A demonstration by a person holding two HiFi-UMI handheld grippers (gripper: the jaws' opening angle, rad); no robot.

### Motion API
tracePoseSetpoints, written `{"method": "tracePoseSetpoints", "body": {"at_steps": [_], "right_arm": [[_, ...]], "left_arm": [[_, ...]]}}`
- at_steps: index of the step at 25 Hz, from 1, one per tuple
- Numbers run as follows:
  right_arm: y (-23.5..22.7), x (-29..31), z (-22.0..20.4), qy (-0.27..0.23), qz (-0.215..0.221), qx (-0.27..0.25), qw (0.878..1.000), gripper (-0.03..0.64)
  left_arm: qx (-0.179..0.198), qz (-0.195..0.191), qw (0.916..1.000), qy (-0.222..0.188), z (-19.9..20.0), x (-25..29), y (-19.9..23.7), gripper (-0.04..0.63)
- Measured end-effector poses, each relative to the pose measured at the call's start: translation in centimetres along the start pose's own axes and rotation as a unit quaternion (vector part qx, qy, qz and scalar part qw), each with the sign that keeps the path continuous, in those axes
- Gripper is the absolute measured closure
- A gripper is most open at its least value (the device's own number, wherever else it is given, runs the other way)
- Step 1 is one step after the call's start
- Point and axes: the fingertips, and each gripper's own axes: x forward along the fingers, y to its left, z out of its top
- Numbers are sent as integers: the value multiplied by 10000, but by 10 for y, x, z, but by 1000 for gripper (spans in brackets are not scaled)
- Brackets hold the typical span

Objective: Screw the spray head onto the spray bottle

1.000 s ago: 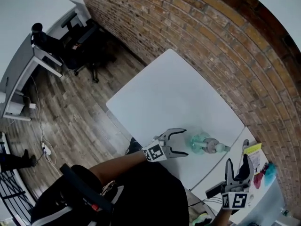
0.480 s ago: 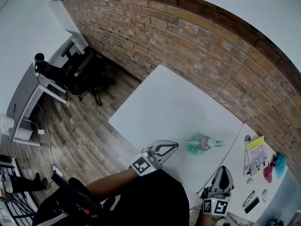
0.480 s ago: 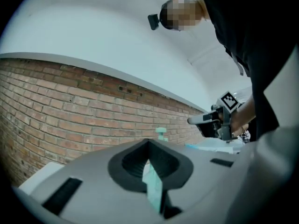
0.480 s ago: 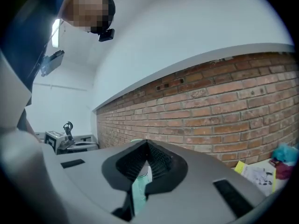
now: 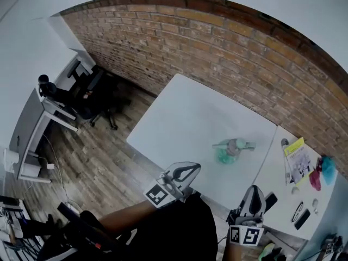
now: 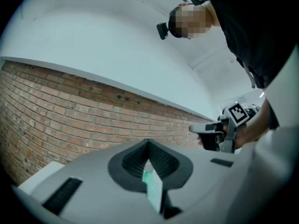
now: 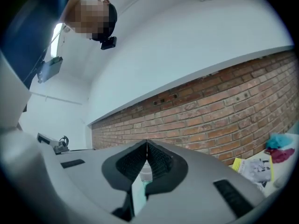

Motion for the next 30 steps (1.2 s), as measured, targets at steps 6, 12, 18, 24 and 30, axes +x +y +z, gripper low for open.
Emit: {"method": "tracePoseSetpoints", "body": {"at_steps": [6,12,18,24,30], "right_arm": [[42,-54,-9,168,-264,-180,9993,609],[96,-126,-21,429,-442,-291,9977,609],[146,-196,-16,559,-453,-263,9971,607],[154,-229,9,383,-229,-2,9990,609],[137,-256,29,296,-240,-461,9982,609]], "left_arm": [[-19,-154,9998,-146,3,-55,-31,594],[-110,-64,9998,-137,-4,-130,-62,594],[-121,205,9997,-60,5,-197,-95,594],[-13,663,9978,-90,25,-224,-129,594],[6,509,9986,-142,38,-220,-186,594]]}}
